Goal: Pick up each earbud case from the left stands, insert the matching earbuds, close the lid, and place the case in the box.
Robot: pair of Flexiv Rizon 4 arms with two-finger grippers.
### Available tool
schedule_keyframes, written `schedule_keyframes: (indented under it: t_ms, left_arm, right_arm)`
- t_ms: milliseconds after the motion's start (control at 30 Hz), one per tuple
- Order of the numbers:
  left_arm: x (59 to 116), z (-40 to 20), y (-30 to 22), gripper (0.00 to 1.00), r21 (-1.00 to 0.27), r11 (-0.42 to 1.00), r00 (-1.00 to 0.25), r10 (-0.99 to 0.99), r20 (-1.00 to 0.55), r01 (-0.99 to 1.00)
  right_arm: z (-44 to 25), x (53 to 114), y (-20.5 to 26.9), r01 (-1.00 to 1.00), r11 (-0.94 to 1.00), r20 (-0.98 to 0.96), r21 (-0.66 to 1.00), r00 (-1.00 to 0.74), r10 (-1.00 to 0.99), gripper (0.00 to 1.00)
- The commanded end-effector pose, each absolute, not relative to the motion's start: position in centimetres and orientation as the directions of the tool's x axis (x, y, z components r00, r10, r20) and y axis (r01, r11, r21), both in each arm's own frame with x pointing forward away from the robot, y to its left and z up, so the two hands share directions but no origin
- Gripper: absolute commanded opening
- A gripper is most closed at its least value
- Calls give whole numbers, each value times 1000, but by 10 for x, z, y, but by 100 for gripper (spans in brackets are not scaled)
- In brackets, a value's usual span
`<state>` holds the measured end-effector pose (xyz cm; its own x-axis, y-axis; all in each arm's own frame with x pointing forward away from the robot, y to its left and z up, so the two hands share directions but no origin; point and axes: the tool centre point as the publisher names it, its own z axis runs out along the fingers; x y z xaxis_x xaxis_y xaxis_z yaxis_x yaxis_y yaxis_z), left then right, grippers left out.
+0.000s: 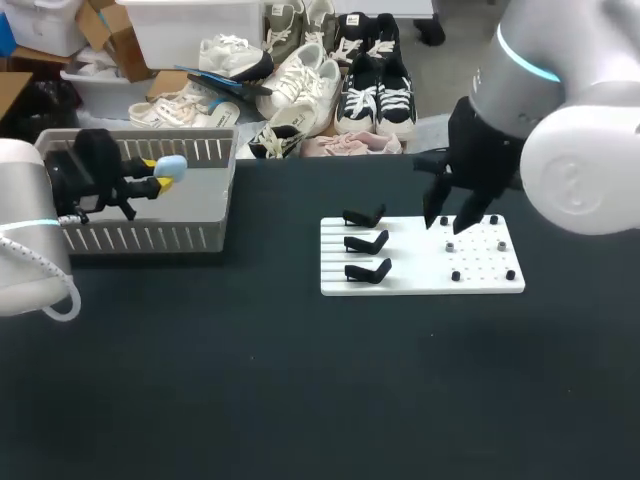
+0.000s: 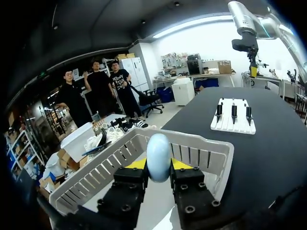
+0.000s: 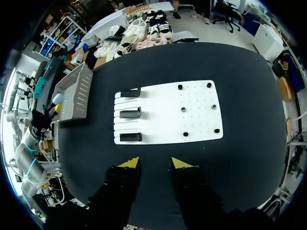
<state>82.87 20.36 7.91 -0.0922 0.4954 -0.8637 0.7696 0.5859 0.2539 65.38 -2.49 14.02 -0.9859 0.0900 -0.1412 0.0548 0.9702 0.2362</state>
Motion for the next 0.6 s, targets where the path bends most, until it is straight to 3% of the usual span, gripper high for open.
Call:
schedule_keyframes:
  t_ms: [33, 200, 233, 267, 300, 333, 600]
  left_arm:
    - [848, 74, 207, 0, 205, 522, -112, 511, -852, 828]
    - [853, 69, 209, 0, 194, 502, -120, 526, -842, 843]
    - [854, 68, 209, 7, 189, 498, -121, 526, -842, 846]
    - [854, 68, 208, 33, 186, 496, -123, 525, -842, 848]
    - [853, 67, 207, 70, 181, 494, -127, 526, -841, 850]
    - [853, 67, 205, 100, 178, 492, -127, 524, -842, 852]
    - [837, 78, 193, 100, 180, 486, -100, 496, -863, 855]
  right_arm:
    - [139, 658, -19, 59, 972, -133, 229, -987, 91, 36]
    - [141, 659, -16, 57, 973, -134, 225, -987, 89, 36]
    - [141, 659, -16, 56, 973, -135, 224, -987, 89, 37]
    - [141, 659, -16, 56, 973, -136, 224, -987, 89, 37]
    - [141, 659, -16, 57, 973, -136, 224, -987, 89, 36]
    - [141, 658, -16, 57, 973, -136, 225, -987, 90, 36]
    - [142, 657, -22, 58, 969, -153, 240, -983, 97, 36]
